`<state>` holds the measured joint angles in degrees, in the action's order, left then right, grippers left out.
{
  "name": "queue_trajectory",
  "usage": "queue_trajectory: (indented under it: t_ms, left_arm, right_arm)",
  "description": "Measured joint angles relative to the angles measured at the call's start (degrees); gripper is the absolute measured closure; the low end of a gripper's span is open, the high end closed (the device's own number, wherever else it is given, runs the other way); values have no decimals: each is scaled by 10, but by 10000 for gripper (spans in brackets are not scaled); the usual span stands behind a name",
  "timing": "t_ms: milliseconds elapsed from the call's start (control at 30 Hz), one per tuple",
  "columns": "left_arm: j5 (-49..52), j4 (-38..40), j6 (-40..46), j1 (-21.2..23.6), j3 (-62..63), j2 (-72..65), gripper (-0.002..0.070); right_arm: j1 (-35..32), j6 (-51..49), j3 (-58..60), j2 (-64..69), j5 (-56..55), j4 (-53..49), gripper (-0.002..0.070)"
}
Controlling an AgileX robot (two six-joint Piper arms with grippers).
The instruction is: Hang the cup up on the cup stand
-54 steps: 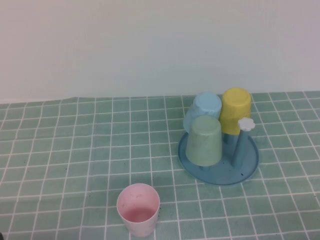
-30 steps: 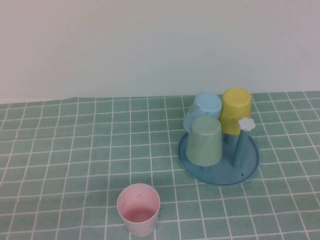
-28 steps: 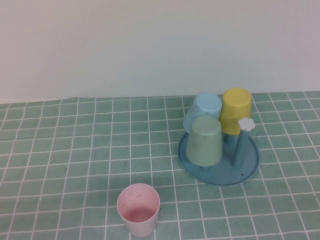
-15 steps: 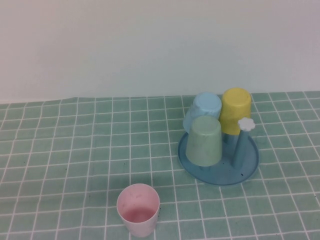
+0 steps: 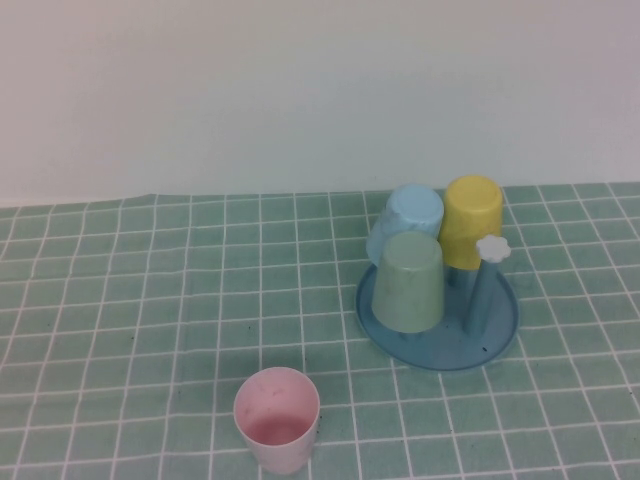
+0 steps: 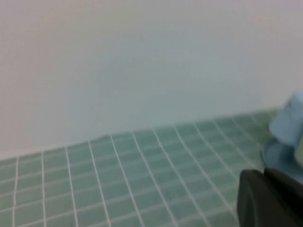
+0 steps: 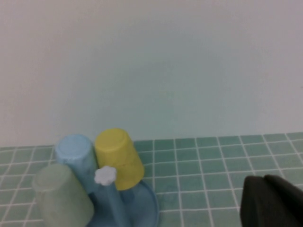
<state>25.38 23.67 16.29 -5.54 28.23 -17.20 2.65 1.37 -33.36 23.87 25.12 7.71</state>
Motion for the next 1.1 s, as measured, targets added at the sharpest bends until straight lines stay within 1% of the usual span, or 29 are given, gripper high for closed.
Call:
queue_trajectory:
  t_ms: [133, 200, 333, 433, 533, 567, 600, 633, 700, 800, 867, 967, 1067, 1100]
  left_arm:
    - [73, 3, 86, 0, 40, -48, 677]
    - [93, 3, 91, 0, 57, -77, 677]
    - [133, 11, 92, 0, 91, -148, 677]
    - [136, 47, 105, 0, 110, -201, 677]
    - [157, 98, 155, 0, 136, -256, 677]
    - [191, 110, 195, 0, 145, -272, 674]
    - [187, 125, 193, 0, 153, -293, 677]
    - [201, 141, 218, 0, 157, -315, 677]
    - [221, 164, 251, 0, 159, -354, 677]
    - [227, 179, 267, 0, 159, -397, 677]
    - [225, 199, 282, 0, 159, -414, 677]
    - [222, 227, 299, -3, 162, -429, 677]
    - [219, 224, 300, -31, 170, -431, 677]
    - [218, 219, 296, -46, 172, -431, 677]
  right_arm:
    - [7, 1, 0, 2, 0, 60, 678]
    - [15, 19, 0, 2, 10, 75, 678]
    - [35, 98, -4, 12, 72, 90, 678]
    - [45, 127, -14, 38, 133, 102, 678]
    - [51, 148, -27, 81, 201, 132, 678]
    - [51, 165, -32, 99, 226, 148, 678]
    - [51, 186, -34, 117, 249, 166, 678]
    - [51, 203, -37, 131, 265, 182, 678]
    - [51, 249, -38, 162, 281, 231, 678]
    - [51, 304, -40, 193, 284, 306, 678]
    - [51, 325, -43, 213, 284, 335, 678]
    - [62, 339, -62, 245, 285, 338, 678]
    - [98, 326, -100, 283, 285, 308, 678]
    - [115, 314, -116, 297, 285, 289, 678]
